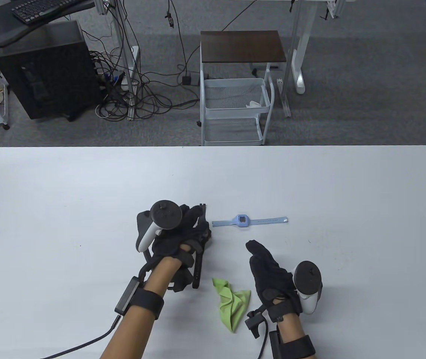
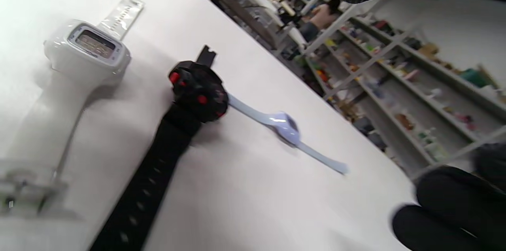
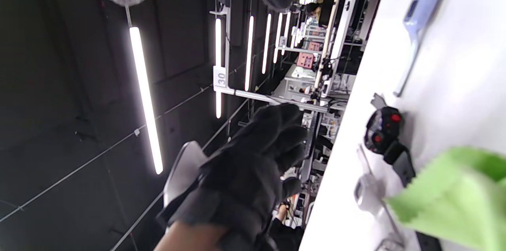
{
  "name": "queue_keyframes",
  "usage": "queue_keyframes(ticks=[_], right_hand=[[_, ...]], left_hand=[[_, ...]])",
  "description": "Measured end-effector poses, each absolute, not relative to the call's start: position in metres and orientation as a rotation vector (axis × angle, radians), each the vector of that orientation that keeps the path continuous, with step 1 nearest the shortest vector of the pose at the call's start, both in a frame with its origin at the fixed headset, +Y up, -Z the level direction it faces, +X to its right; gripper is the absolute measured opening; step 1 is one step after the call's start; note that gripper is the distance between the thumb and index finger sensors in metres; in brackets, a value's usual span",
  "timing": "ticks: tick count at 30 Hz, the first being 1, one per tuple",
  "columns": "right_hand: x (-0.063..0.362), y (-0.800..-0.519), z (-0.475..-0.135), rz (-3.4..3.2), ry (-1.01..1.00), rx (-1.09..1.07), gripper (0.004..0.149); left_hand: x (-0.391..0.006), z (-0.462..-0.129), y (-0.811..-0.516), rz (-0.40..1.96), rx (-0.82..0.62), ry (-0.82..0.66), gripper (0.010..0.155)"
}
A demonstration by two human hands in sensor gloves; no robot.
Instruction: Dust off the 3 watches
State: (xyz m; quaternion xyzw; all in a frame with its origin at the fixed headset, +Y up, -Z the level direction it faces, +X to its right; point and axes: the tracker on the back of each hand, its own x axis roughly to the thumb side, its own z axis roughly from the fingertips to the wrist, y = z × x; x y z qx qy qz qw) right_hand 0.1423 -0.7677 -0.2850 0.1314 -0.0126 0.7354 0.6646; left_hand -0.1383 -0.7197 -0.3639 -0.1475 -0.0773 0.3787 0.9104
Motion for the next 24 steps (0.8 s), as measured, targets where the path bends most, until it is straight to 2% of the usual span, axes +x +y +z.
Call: queue_keyframes(ticks=[4,7,11,20,24], right_hand=[[0.143,-0.768,-0.286,1.652,-0.041,0.299,0.088],[0.143,-0.767,-0.286,1.645,-0.05,0.306,0.087],[0.143,-0.767,-0.286,1.632,-0.069,0.311,0.087],[0.143,-0.766,-0.287,1.62,-0.085,0.328,0.087],[0.145,-0.766,-0.286,1.615,-0.095,0.326,0.087]], left_hand=[[-0.135,-0.332,-0.713,0.851,-0.26,-0.238,0.065],[-0.132,-0.318,-0.714,0.874,-0.281,-0.265,0.066],[-0.127,-0.301,-0.717,0.939,-0.208,-0.302,0.066],[-0.119,-0.287,-0.735,0.915,-0.14,-0.376,0.067],[-0.12,-0.278,-0.742,0.853,-0.158,-0.422,0.068]])
